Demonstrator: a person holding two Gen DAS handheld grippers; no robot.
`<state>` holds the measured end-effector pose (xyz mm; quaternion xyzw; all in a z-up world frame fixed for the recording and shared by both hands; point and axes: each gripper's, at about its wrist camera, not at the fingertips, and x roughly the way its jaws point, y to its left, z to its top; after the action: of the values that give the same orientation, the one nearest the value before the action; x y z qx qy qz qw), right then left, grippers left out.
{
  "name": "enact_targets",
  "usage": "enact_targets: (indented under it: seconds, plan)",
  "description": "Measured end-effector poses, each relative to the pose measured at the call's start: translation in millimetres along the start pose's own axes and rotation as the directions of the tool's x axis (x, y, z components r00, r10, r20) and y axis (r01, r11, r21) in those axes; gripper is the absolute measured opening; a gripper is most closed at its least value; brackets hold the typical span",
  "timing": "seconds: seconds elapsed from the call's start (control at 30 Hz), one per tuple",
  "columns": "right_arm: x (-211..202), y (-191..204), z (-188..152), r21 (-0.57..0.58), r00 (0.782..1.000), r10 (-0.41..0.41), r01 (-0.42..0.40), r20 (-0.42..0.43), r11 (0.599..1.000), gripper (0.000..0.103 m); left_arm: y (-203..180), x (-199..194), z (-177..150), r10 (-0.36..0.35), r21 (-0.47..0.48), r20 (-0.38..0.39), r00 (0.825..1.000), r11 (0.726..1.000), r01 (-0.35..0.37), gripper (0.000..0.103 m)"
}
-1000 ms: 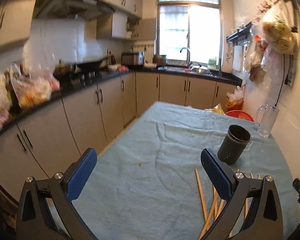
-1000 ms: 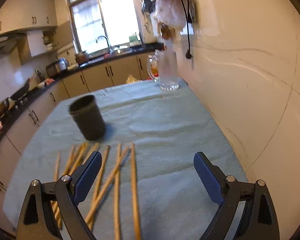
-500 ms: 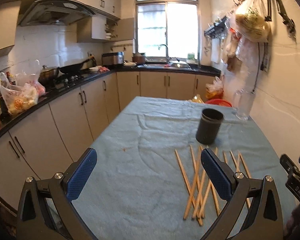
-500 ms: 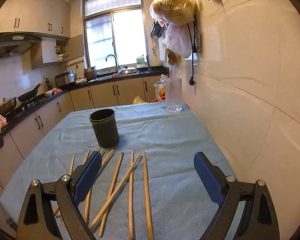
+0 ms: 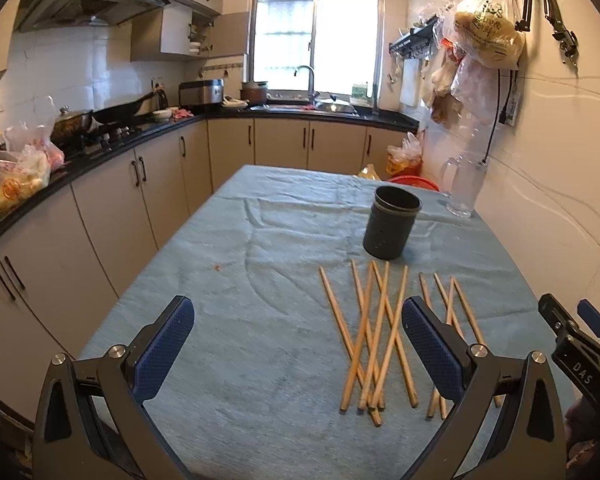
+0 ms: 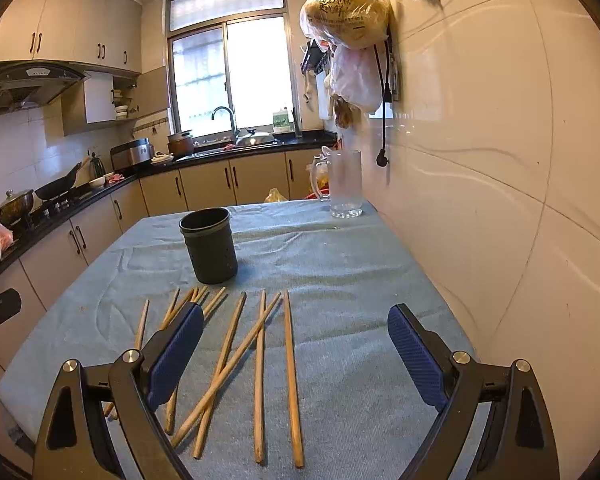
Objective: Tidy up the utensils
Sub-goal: 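Move both tools toward the wooden chopsticks lying on the towel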
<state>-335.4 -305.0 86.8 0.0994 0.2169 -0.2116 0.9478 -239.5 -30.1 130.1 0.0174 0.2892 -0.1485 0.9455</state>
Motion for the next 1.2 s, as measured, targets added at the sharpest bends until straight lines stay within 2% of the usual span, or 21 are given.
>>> enact_targets:
  seconds: [0.27,0.6,1.2]
  plan:
    - [6.5,-5.1,-5.4,0.019,1.0,-0.016,0.016,-0.026,1.0,0.096,-3.4,9.3,-2.8,-0.028,0.007,-0.036,0.999,1.0,0.028,0.103]
    - [25.0,-1.0,-13.4,0.015,0.997,-0.001,0.002,-0.074,1.0,0.096,2.1,28.4,-6.6,0.012,0.013,-0.068,0.998,1.0,-0.011,0.103]
    - [44.0,-1.2,-20.2,0.034,0.993,0.003,0.001,-0.119,0.999,0.096,8.6,54.5,-8.3,0.029,0.003,-0.129,0.991,1.0,-0.029,0.103]
